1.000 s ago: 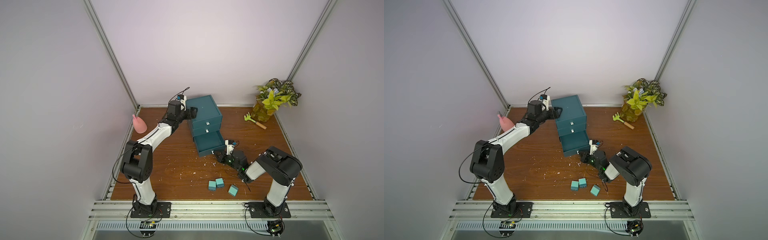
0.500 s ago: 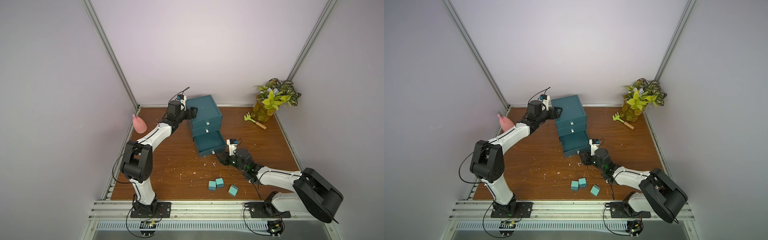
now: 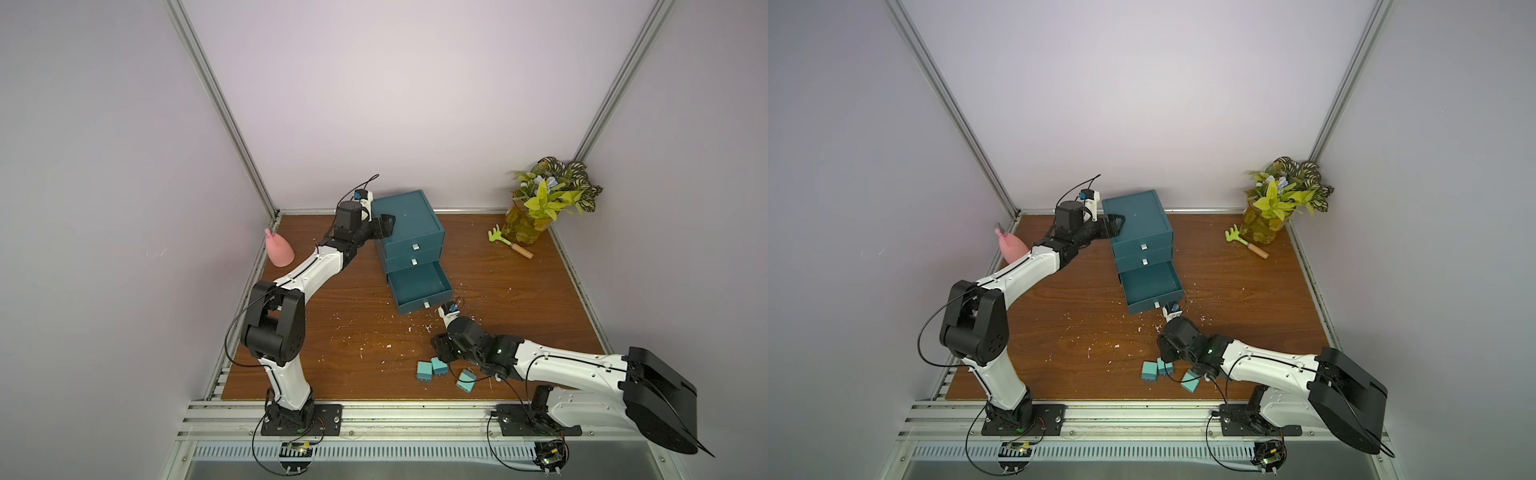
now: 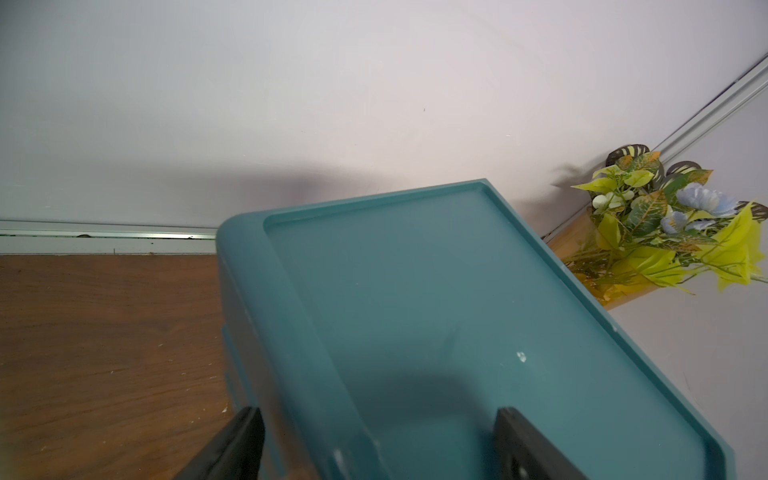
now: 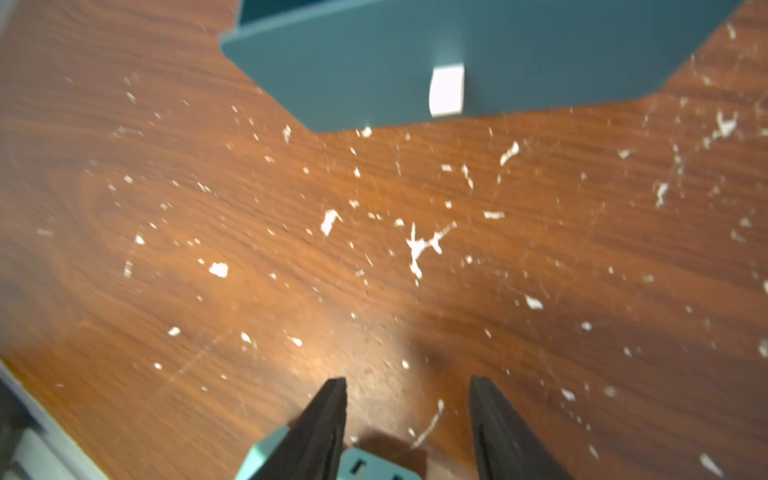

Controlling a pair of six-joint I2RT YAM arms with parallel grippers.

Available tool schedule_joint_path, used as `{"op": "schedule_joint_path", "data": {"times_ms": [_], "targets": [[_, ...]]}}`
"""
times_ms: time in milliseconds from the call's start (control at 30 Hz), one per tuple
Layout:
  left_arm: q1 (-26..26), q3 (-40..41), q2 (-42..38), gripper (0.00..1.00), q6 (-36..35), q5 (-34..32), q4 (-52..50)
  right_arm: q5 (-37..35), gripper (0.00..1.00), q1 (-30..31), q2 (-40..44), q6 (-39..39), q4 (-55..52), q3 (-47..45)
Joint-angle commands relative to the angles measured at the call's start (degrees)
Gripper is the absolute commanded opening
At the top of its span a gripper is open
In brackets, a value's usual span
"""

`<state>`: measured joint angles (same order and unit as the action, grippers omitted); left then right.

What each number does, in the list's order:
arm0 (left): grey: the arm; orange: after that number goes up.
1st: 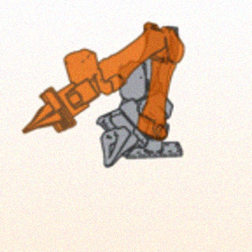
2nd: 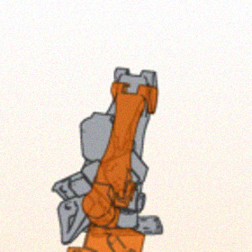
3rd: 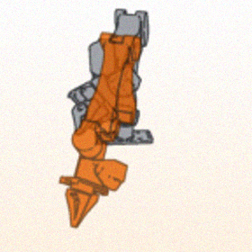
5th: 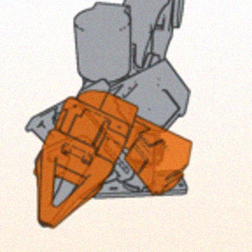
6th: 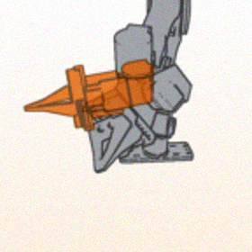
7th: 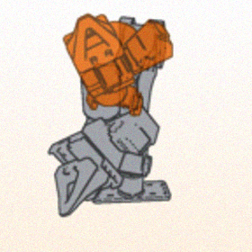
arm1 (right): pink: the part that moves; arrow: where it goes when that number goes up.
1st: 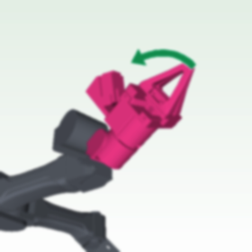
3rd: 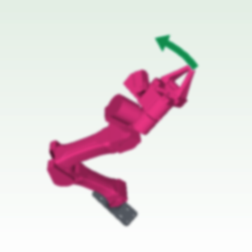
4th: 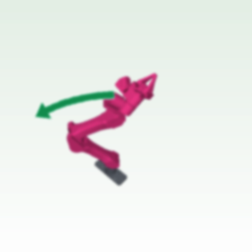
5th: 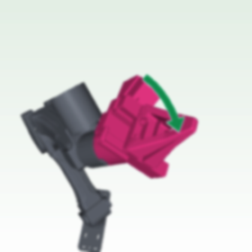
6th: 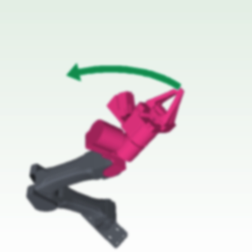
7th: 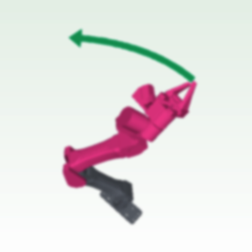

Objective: Place the plugs into the drawer by color
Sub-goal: Pick up the plug from the center of the board.

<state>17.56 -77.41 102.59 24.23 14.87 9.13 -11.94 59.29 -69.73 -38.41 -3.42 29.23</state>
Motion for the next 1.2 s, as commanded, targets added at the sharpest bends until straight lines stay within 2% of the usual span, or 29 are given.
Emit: {"op": "schedule_joint_path", "data": {"times_ms": [0,133,233,433,800,1067,1167], "targets": [[0.6,2.0,0.4,0.82,-1.1,-1.0,-5.2,-2.8,0.58,1.7,1.2,-2.1,-5.6,0.7],[0.8,2.0,0.4,0.82,-1.3,-1.3,-5.3,-2.8,0.64,3.5,0.9,-3.3,-5.4,0.5],[0.9,2.0,0.5,0.82,-1.4,-1.5,-5.3,-2.5,0.65,4.4,0.6,-3.8,-5.8,0.6],[0.9,1.9,0.7,0.82,-1.3,-1.3,-5.4,-1.8,0.63,6.7,0.5,-5.8,-4.8,-0.6],[1.0,1.9,0.9,0.82,-0.9,-0.9,-5.2,-4.5,0.61,10.5,1.1,-9.5,-8.6,-0.7],[1.2,1.9,0.8,0.82,-1.1,-1.2,-5.2,-5.2,0.62,11.8,-0.2,-10.6,-9.9,-0.1],[1.3,1.9,0.8,0.82,-1.1,-1.3,-5.3,-5.4,0.59,11.9,-0.7,-10.8,-9.7,-0.1]]}}
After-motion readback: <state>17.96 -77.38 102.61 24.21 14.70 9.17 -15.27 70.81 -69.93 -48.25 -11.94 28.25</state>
